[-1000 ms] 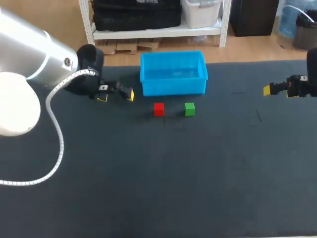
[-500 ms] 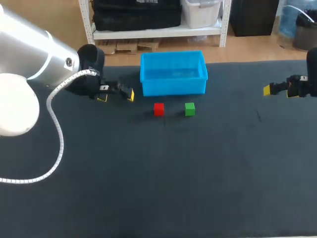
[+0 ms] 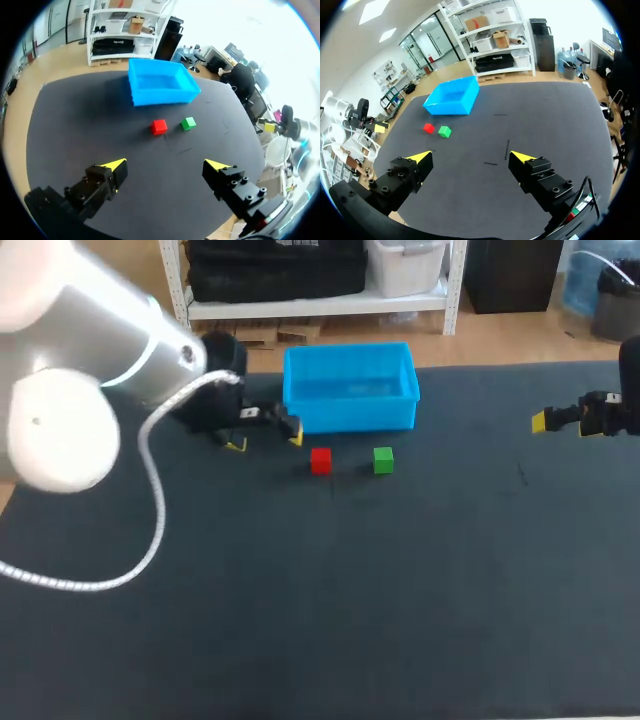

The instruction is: Use the left arm to pick the red cube and place it into the blue plastic box first, then use the right arm to grasp the green cube and put it into the same blue plastic box after the first action is fully finished.

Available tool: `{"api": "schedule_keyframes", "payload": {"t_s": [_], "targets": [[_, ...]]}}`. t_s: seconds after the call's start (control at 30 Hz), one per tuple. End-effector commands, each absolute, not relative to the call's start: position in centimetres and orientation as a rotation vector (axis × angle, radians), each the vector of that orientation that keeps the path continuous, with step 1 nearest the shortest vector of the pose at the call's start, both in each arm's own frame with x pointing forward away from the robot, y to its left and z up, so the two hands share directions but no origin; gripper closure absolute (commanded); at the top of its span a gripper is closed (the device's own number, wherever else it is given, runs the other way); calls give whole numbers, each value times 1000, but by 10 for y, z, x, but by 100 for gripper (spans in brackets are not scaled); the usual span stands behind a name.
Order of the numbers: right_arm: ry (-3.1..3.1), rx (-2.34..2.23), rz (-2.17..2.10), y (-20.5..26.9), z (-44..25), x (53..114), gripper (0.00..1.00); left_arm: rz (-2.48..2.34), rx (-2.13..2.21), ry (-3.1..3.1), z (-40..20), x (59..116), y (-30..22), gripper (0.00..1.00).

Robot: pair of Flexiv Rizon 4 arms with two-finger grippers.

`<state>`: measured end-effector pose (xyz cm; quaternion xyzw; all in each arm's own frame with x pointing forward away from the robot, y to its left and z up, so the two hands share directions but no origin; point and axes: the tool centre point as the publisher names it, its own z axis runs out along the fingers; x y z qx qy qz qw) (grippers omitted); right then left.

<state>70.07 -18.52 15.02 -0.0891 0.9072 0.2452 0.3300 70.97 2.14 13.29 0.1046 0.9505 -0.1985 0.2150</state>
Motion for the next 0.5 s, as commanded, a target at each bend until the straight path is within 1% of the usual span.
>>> {"api": "schedule_keyframes", "payload": {"t_s": [0.03,0.2,0.5], "targets": [[2373,-233,640,-185,150,700,0,-429,258,2714,130,736,-9,0],[2373,-233,640,-185,150,700,0,-403,218,2772,130,746,-18,0],[2373,-233,640,-185,150,700,0,-269,156,2865,129,759,-19,0]]}}
